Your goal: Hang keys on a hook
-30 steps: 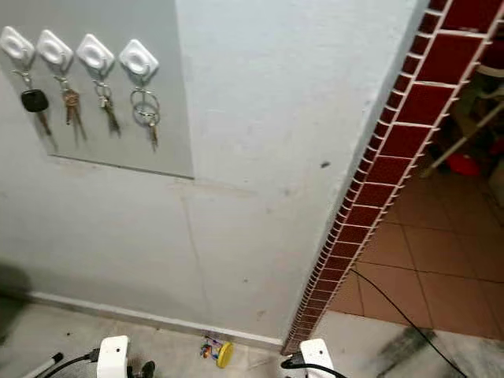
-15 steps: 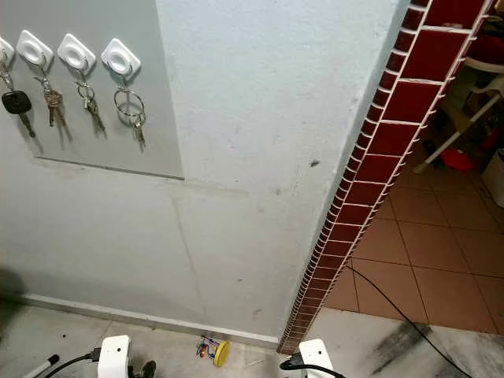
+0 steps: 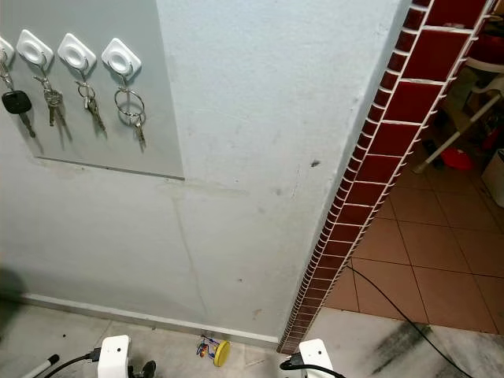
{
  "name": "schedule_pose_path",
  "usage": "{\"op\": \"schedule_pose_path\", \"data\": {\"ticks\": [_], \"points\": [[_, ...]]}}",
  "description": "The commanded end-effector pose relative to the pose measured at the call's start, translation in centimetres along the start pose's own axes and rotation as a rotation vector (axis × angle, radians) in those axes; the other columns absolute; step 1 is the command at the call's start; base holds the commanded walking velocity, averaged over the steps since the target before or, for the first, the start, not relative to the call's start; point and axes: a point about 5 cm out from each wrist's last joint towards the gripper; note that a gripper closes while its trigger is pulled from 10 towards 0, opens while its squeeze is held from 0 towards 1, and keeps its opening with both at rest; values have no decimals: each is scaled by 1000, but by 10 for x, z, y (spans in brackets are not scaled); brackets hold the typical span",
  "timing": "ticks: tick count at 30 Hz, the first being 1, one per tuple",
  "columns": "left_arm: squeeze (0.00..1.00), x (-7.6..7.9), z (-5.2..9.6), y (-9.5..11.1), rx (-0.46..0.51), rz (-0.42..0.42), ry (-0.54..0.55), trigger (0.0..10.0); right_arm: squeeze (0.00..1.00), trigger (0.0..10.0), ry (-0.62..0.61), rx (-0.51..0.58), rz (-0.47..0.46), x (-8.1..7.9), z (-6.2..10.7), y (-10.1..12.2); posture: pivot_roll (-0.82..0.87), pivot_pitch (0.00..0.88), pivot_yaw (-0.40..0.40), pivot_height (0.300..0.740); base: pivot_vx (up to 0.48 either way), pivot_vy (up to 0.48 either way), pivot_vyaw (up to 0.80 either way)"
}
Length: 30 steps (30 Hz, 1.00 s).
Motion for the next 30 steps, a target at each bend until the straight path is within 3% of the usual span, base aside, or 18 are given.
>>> {"op": "schedule_pose_path", "data": {"ticks": [1,7,30], "points": [[0,-1,0,-1,-8,-6,3,10000,0,10000,-9,-5,6,2,0,0,-80,0,-22,724,0,0,0],[0,-2,0,-1,-10,0,3,10000,0,10000,-1,6,-38,1,0,1,-80,0,-21,724,0,0,0],[0,-2,1,-4,-15,0,4,10000,0,10000,1,5,-48,0,0,0,-85,0,-16,724,0,0,0]]}}
Point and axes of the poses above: a point about 5 cm out from each wrist's last joint towards the gripper, its own z axis pointing back from the gripper into the wrist, its own y axis along the axis of the wrist's last joint, x = y × z, and after that the axes turned 10 degrees about -z, right-handed
